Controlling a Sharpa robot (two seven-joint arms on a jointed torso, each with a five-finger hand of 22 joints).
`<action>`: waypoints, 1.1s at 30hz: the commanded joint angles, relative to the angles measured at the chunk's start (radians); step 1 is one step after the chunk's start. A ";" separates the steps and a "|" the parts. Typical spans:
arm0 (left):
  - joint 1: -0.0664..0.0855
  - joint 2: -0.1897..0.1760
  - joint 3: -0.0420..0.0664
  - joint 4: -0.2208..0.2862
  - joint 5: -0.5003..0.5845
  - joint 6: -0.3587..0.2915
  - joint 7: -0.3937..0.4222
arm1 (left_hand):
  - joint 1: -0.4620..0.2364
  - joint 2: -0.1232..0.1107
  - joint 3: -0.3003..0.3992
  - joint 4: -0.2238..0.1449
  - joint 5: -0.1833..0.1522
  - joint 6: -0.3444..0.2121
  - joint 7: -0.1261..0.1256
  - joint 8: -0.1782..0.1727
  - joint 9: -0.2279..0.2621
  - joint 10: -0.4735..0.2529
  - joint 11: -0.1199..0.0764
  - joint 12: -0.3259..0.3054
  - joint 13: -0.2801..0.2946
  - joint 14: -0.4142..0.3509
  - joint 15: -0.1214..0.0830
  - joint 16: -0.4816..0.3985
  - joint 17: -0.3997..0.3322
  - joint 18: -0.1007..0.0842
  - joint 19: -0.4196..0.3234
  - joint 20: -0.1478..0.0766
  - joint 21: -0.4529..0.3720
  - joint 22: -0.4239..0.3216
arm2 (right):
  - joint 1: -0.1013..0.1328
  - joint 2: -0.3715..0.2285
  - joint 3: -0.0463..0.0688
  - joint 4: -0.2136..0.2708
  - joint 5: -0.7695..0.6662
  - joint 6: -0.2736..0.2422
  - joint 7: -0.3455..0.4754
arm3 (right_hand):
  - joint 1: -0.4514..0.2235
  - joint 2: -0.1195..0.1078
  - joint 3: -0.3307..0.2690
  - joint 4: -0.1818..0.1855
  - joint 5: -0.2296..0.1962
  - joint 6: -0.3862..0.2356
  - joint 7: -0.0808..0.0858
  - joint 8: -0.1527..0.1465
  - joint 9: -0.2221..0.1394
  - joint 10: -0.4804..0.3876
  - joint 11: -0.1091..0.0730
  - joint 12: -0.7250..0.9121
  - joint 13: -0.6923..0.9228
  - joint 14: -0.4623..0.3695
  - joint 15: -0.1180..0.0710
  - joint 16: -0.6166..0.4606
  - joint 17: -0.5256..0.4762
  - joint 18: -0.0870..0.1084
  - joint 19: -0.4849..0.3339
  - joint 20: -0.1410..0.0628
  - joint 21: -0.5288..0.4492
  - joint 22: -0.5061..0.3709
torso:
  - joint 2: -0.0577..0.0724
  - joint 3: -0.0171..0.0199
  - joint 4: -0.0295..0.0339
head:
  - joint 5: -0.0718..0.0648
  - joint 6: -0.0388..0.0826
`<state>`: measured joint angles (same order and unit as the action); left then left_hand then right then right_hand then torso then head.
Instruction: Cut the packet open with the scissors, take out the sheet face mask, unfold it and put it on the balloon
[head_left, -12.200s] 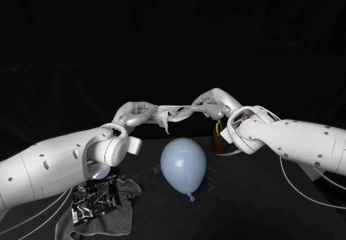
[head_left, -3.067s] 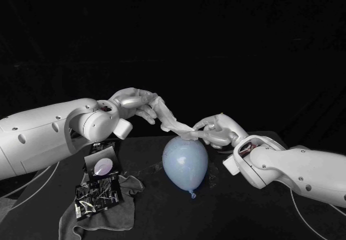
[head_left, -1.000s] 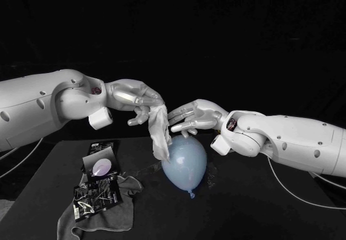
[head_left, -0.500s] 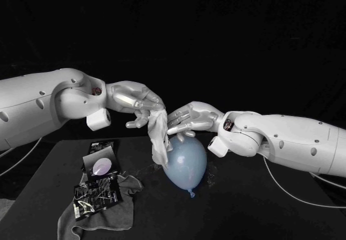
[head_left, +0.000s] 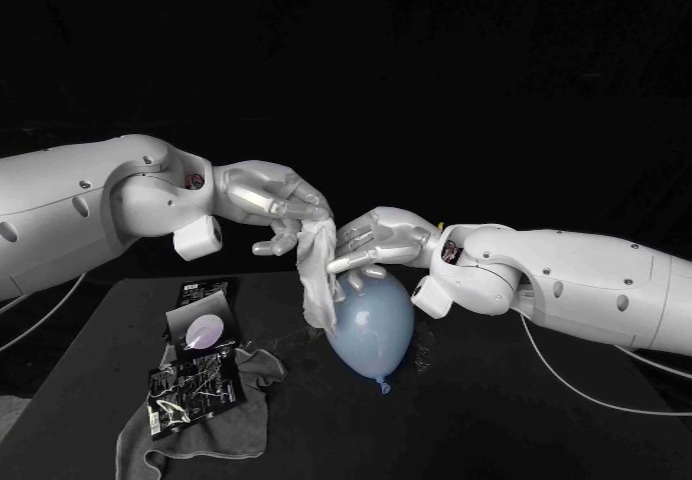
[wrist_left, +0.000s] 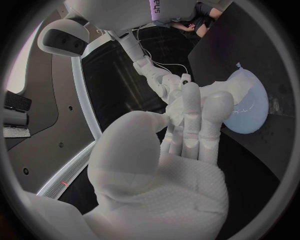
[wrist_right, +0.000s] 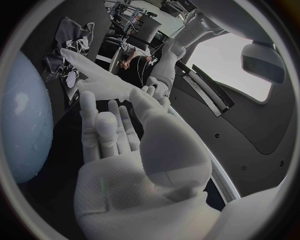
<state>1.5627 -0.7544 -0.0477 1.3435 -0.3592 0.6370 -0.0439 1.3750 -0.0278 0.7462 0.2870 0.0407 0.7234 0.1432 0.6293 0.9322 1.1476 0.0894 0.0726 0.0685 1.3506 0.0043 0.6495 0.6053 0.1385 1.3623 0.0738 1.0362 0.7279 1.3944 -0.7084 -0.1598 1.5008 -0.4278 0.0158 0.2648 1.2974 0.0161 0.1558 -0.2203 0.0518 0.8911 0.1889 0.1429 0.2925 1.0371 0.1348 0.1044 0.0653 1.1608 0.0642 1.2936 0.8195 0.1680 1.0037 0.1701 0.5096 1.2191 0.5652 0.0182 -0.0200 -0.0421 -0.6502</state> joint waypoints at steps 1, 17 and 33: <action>0.002 0.004 0.001 0.007 0.014 0.007 0.032 | 0.009 0.005 -0.004 0.000 0.007 0.008 0.001 -0.003 0.000 0.008 -0.002 -0.003 0.002 0.006 -0.002 0.004 0.002 -0.003 -0.007 0.001 0.007 0.006 | -0.002 0.008 0.000 0.002 0.030 0.005 0.002 | -0.001 0.013 -0.010 -0.001 -0.004 0.015 0.001 0.006 -0.001 0.018 -0.001 0.002 -0.001 0.017 0.000 0.011 0.013 0.014 0.010 -0.001 0.006 0.004 | 0.000 0.0002 -0.0003 | 0.001 0.001; 0.003 -0.002 0.001 -0.005 0.011 -0.024 0.032 | 0.011 0.007 -0.004 0.000 0.007 0.009 0.002 -0.007 0.004 0.010 -0.002 -0.002 0.002 0.008 -0.002 0.008 0.008 -0.004 -0.011 0.004 0.028 0.029 | -0.003 -0.014 -0.001 0.018 0.055 -0.092 0.047 | 0.023 0.116 0.066 -0.046 -0.003 0.194 -0.077 0.139 0.072 0.280 -0.089 0.071 0.028 0.143 -0.076 0.094 0.163 -0.014 0.131 -0.067 0.217 0.103 | 0.000 0.0000 -0.0001 | 0.006 0.000; 0.002 0.002 -0.007 -0.026 0.018 -0.173 0.045 | 0.018 -0.014 0.007 -0.006 0.006 -0.017 0.024 -0.075 -0.034 -0.019 0.015 -0.008 -0.001 -0.016 0.011 -0.007 0.015 0.005 -0.058 0.018 0.028 0.007 | -0.001 -0.040 0.001 0.019 0.030 -0.204 0.040 | -0.001 0.107 0.104 -0.067 -0.003 0.177 -0.079 0.172 0.108 0.296 -0.092 0.058 0.030 0.156 -0.080 0.099 0.171 -0.018 0.142 -0.074 0.247 0.127 | 0.000 0.0007 -0.0003 | 0.009 0.006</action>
<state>1.5635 -0.7573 -0.0538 1.3162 -0.3599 0.5359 -0.0265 1.3913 -0.0257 0.7465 0.2867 0.0440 0.7132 0.1605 0.5691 0.9090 1.1378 0.0992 0.0714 0.0692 1.3461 0.0121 0.6515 0.6212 0.1379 1.3150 0.0885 1.0742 0.7508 1.3926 -0.7495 -0.1595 1.5183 -0.3822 -0.1343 0.2969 1.3076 0.1237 0.2544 -0.2857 0.0417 1.0750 0.1106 0.3100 0.3927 1.3049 0.0632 0.1673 0.0950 1.3114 -0.0163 1.3886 0.9896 0.1621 1.1400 0.0953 0.7532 1.3080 0.5650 0.0189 -0.0203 -0.0326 -0.6452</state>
